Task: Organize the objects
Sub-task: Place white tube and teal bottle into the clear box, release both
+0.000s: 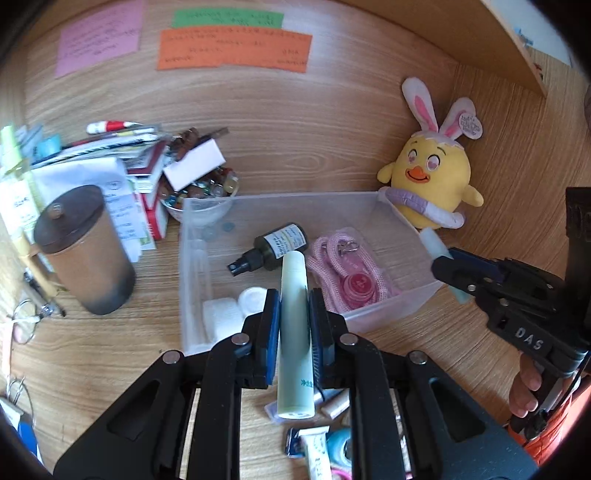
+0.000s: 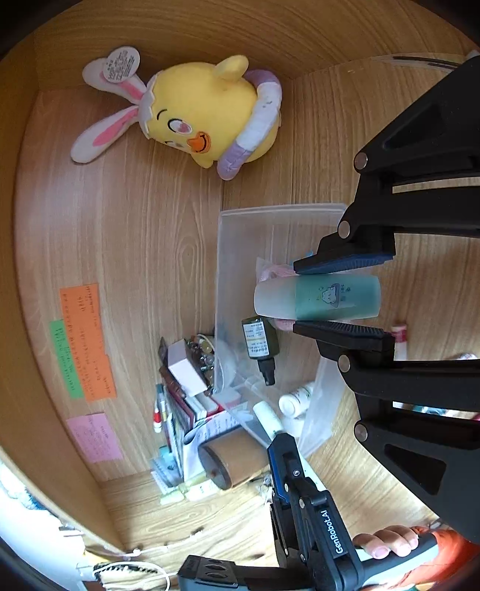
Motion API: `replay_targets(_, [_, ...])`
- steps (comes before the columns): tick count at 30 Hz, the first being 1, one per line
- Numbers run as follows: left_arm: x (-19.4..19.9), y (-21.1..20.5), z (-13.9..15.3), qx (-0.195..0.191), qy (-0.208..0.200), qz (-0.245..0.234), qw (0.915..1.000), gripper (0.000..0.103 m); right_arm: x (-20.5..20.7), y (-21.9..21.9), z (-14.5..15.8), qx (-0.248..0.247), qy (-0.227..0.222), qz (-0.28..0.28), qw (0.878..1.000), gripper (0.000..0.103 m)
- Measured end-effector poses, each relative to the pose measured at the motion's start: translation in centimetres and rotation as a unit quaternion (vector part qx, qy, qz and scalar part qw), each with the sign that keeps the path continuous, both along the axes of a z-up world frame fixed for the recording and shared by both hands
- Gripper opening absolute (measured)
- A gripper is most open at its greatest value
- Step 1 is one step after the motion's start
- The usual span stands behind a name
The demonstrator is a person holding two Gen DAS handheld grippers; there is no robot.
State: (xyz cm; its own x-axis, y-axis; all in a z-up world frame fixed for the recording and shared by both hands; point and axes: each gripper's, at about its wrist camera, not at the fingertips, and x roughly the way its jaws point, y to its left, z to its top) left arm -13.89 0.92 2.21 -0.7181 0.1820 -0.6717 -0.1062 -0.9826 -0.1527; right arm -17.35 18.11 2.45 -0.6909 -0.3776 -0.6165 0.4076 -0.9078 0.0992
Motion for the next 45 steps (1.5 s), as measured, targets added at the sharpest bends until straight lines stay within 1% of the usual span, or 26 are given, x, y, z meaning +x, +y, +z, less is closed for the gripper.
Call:
replay_targets(4, [-1.6, 0.9, -0.7, -0.01, -0.02, -0.015, 0.9996, 0.015, -2.0, -0.7, -1.2, 0.013, -0.022, 0.001, 1.0, 0.023])
replay_targets(7, [-2.4, 1.7, -1.3, -0.033, -0.028, -0.023, 0.9988, 0.015, -3.2, -1.0, -2.1, 0.02, -0.037, 0.004, 0.999, 0.023])
replay_targets(9, [-3.0, 2.0, -1.6, -0.042, -0.034, -0.028, 0.9982, 0.015, -3.9, -1.3, -2.6, 0.023, -0.047, 0.005, 0.999, 0.022])
replay_targets(16, [-4.3, 2.3, -2.1, -0.041, -0.049, -0.042, 0.9971, 0.015, -5.0, -2.4, -3.7, 0.041, -0.058, 0.012, 0.997, 0.022])
replay_targets(22, [-3.6, 2.4, -1.1, -0.033, -0.033, -0.053, 0.9975, 0.015, -4.6, -2.7, -3.5, 0.051, -0.055, 0.021, 0.997, 0.022])
replay_targets(25, [-3.2, 2.4, -0.5, -0.032, -0.026, -0.053, 0.9977, 0.015, -4.1, -2.6, -3.2, 0.05, -0.052, 0.022, 0.997, 0.027])
replay_targets(27, [-2.8, 2.2, 0.0, -0.028, -0.021, -0.052, 0.998, 0.016, -3.6, -2.4, -2.9, 0.046, -0.048, 0.022, 0.998, 0.033])
replay_targets(28, [-2.5, 2.1, 0.2, -0.028, -0.019, -0.05, 0.9982, 0.019, -3.3, -2.4, -2.6, 0.046, -0.045, 0.022, 0.998, 0.035])
replay_targets(29, [-2.3, 2.0, 0.4, -0.029, -0.016, -0.048, 0.9983, 0.021, -3.0, -2.4, -2.5, 0.047, -0.041, 0.022, 0.998, 0.039])
replay_targets(30, [-2.0, 1.9, 0.6, -0.031, -0.012, -0.044, 0.9985, 0.025, -2.7, -2.4, -2.2, 0.048, -0.036, 0.02, 0.998, 0.043])
replay_targets(31, [-1.6, 1.8, 0.9, -0.035, -0.007, -0.04, 0.9986, 0.029, -2.3, -2.3, -1.9, 0.048, -0.031, 0.019, 0.998, 0.046])
replay_targets(32, [-1.4, 1.7, 1.0, -0.036, -0.004, -0.038, 0.9986, 0.031, -2.0, -2.2, -1.7, 0.047, -0.027, 0.02, 0.998, 0.05])
replay_targets(34, [-0.6, 1.5, 1.4, -0.037, 0.005, -0.034, 0.9987, 0.042, -1.1, -2.0, -1.2, 0.043, -0.018, 0.02, 0.999, 0.057])
replay_targets(35, [-0.2, 1.4, 1.5, -0.039, 0.009, -0.031, 0.9987, 0.045, -0.8, -1.9, -1.0, 0.042, -0.015, 0.02, 0.999, 0.06])
replay_targets(37, [0.8, 1.2, 1.8, -0.042, 0.018, -0.026, 0.9986, 0.056, 0.2, -1.7, -0.6, 0.04, -0.007, 0.02, 0.999, 0.063])
replay_targets(40, [2.2, 0.7, 1.9, -0.047, 0.024, -0.02, 0.9984, 0.066, 1.6, -1.4, -0.4, 0.035, -0.001, 0.024, 0.999, 0.066])
replay_targets(42, [3.0, 0.6, 1.7, -0.05, 0.024, -0.018, 0.9983, 0.068, 2.3, -1.2, -0.4, 0.032, -0.001, 0.027, 0.999, 0.068])
replay_targets(45, [4.2, 0.4, 1.1, -0.055, 0.015, -0.02, 0.9982, 0.069, 3.5, -1.0, -0.8, 0.028, -0.005, 0.032, 0.999, 0.069])
